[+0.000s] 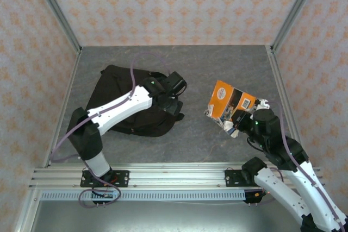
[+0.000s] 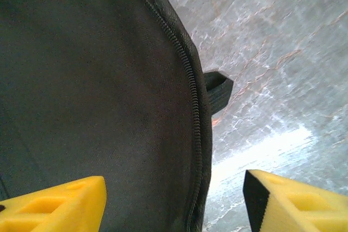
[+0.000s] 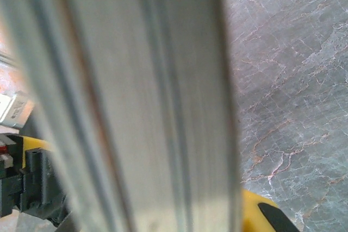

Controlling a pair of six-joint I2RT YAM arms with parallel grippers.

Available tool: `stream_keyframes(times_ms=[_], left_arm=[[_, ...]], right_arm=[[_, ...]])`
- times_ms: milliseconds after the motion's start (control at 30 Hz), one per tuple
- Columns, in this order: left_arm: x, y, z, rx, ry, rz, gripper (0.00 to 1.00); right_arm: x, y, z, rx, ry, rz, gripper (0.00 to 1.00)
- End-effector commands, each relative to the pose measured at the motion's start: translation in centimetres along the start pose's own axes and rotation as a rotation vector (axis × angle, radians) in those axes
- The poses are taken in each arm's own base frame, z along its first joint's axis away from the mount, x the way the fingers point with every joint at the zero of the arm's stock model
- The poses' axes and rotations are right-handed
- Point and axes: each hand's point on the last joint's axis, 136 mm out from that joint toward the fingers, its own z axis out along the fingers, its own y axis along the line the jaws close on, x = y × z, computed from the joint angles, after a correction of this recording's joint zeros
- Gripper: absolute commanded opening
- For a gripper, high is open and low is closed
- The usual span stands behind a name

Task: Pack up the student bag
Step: Open the student bag at the middle-left of the table.

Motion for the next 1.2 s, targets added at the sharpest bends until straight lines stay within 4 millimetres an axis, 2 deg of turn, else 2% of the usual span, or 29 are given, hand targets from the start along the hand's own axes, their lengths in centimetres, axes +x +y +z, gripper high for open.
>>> stream_keyframes(times_ms=[0, 100, 267, 367, 567, 667, 833, 933, 1167], left_arm=[[0.3, 1.0, -0.2, -0.062, 0.038, 0.038, 0.65], [0.8, 1.2, 0.6, -0.082, 0.066, 0.049, 0.63], [1.5, 2.3, 1.3, -0.117, 0.08, 0.036, 0.51], [1.5, 2.8, 1.5, -0.11, 0.082, 0.017, 0.37], [1.1, 2.7, 1.7, -0.072, 0.089, -0.001, 0.0], [0.6, 2.7, 0.9, -0.057, 0.07, -0.011, 0.0], [-0.4, 3.4, -2.5, -0.048, -0.029, -0.047, 0.0], [-0.6, 4.3, -5.9, -0.043, -0.124, -0.086, 0.0], [0.6, 7.7, -13.8, -0.056, -0.374, -0.215, 0.0]], right_arm=[[-1.5, 1.9, -0.1, -0.083, -0.063, -0.021, 0.0], [-1.4, 2.2, 0.3, -0.096, -0.055, -0.029, 0.0], [-1.2, 2.5, 0.8, -0.105, -0.047, -0.035, 0.0], [-1.2, 2.5, 0.8, -0.105, -0.046, -0.042, 0.0], [-1.3, 2.1, 0.4, -0.093, -0.057, -0.054, 0.0], [-1.5, 1.9, -0.1, -0.088, -0.07, -0.053, 0.0], [-1.6, 2.3, -0.6, -0.105, -0.067, -0.055, 0.0], [-1.4, 3.7, -0.8, -0.167, -0.042, -0.055, 0.0], [-0.1, 9.2, -0.7, -0.405, 0.112, 0.004, 0.0]])
